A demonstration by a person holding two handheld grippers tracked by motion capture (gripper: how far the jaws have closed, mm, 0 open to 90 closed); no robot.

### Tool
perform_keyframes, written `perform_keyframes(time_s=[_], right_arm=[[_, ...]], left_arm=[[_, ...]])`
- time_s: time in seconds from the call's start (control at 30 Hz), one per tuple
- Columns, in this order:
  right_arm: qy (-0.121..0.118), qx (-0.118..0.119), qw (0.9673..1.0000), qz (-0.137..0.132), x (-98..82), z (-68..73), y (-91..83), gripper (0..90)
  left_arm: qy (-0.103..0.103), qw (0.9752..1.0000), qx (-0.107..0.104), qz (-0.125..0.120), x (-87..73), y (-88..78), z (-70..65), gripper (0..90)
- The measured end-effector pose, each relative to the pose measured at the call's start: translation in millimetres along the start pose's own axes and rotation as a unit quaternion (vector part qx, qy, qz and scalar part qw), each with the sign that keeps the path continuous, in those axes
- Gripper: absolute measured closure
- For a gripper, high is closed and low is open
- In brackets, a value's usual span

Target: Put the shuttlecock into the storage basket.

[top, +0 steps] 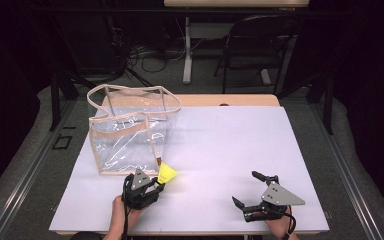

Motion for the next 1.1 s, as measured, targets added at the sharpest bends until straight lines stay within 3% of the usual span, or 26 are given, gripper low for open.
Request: perform_keyframes(time_s=[0.67,1.1], right_arm=[[0.001,0.0,1.0,0.002,-0.8,-0.4,0.2,0.0],[0.001,-0.001,1.0,0.002,-0.9,-0.9,0.1,0.0]], left_arm=[[0.015,0.9999,-0.005,-0.005,6.4,-7.7,2.0,64.6],[0.011,0.9998,-0.005,-0.016,13.2,-14.6,1.1,64.6]])
Point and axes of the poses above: each handheld gripper's, and its own axes: y roughly forward along the jaws, x roughly out of its top, z roughly to its left, the point moved 8 cm from there along y, roughly forward along the jaws, and after that the axes turned 5 degrees about x, right-handed, at the moved point
